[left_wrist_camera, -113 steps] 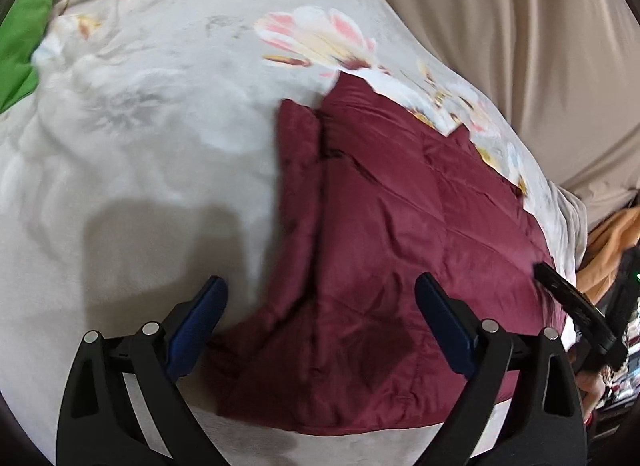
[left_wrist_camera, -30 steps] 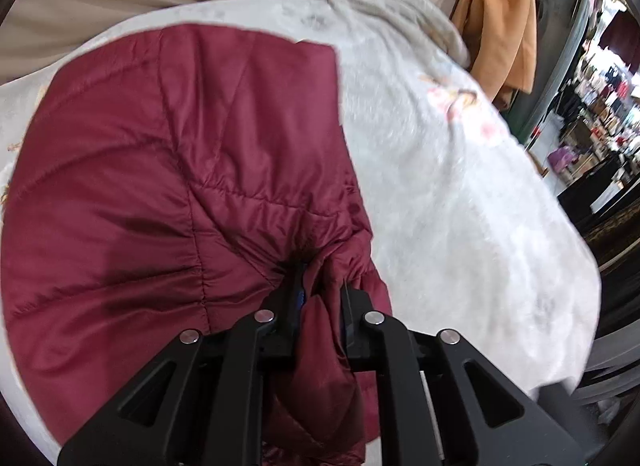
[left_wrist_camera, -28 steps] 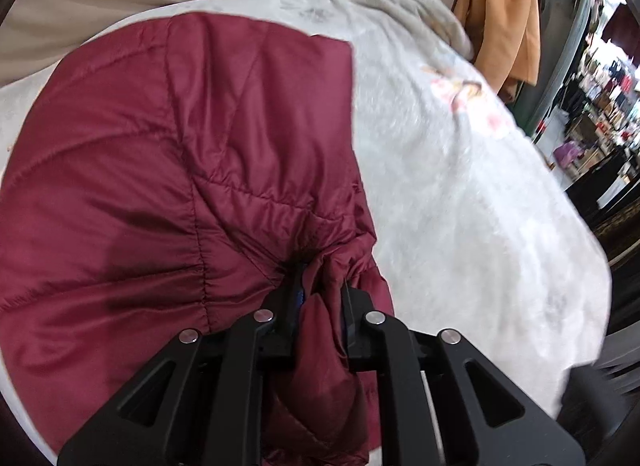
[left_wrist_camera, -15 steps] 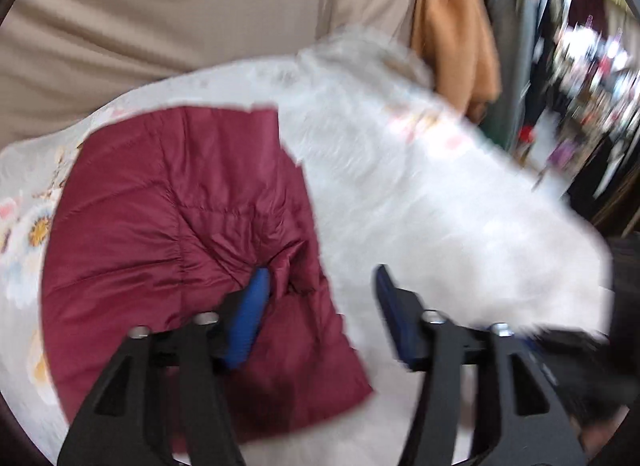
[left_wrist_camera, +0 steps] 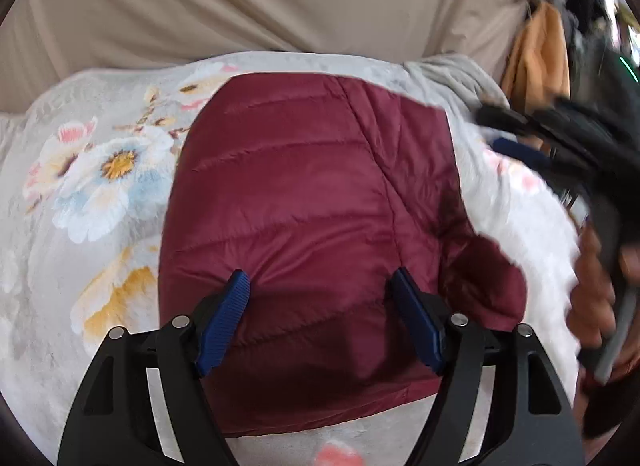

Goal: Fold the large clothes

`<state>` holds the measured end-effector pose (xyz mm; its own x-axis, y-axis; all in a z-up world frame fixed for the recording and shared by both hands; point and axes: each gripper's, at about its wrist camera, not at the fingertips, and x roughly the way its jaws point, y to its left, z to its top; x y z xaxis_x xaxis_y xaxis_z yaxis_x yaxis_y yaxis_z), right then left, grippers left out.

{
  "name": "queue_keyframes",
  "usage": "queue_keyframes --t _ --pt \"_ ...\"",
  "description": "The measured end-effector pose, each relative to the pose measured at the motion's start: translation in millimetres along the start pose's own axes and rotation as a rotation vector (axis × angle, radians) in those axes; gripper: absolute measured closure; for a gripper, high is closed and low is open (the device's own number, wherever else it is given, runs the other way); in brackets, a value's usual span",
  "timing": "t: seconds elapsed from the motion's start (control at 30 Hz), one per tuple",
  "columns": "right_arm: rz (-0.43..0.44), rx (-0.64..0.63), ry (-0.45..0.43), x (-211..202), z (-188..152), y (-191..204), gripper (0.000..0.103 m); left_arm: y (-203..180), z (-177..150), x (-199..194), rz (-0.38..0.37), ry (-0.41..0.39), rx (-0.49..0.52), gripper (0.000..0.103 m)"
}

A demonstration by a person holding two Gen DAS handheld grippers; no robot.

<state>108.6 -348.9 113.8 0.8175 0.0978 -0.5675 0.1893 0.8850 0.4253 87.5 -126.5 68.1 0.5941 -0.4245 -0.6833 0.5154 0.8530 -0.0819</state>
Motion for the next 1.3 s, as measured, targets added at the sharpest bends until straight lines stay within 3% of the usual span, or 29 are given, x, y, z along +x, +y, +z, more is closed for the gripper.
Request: queue_keyframes --t 0.07,0.1,0.13,0.17,0.23,0.47,0.7,0.77,0.83,0.93,1.0,1.13,1.3 --pt "-0.011 0.012 0.037 25 2 -2 0.045 -7 -7 1 0.009 -0.004 0.040 0.031" --pt "-0.017 0.018 0.047 33 1 -5 0.051 -12 -10 6 0.009 0.002 0.051 0.031" --pt "-0.019 0.017 0.051 42 0 -10 0.077 -14 -12 9 0.008 0.007 0.056 0.031" --pt "-0.022 0.019 0.056 49 -2 -15 0.087 -16 -10 14 0.007 0.011 0.061 0.031" --pt "-0.032 0.047 0.062 58 -8 -28 0.094 -21 -15 21 0.017 0.012 0.086 0.031" --pt "-0.059 0.052 0.120 98 -36 -51 0.098 -36 -23 31 0.038 -0.016 0.145 0.030" --pt "-0.095 -0.007 0.098 105 -41 -47 0.098 -44 -31 39 0.075 -0.034 0.179 0.030" --pt "-0.121 0.011 0.071 91 -37 -46 0.096 -44 -29 39 0.076 -0.028 0.179 0.030" --pt "-0.143 0.009 0.013 62 -29 -35 0.087 -43 -28 41 0.077 -0.022 0.178 0.030" --pt "-0.101 -0.090 -0.085 -5 -26 3 0.086 -42 -27 41 0.074 -0.018 0.175 0.030" --pt "-0.089 -0.145 -0.100 -31 -38 23 0.086 -42 -26 42 0.076 -0.019 0.177 0.030" --pt "-0.059 -0.232 -0.034 -53 -83 44 0.086 -43 -26 40 0.068 -0.019 0.163 0.030" --pt "-0.104 -0.219 0.093 -31 -132 28 0.088 -30 -20 24 0.020 -0.023 0.122 0.030"
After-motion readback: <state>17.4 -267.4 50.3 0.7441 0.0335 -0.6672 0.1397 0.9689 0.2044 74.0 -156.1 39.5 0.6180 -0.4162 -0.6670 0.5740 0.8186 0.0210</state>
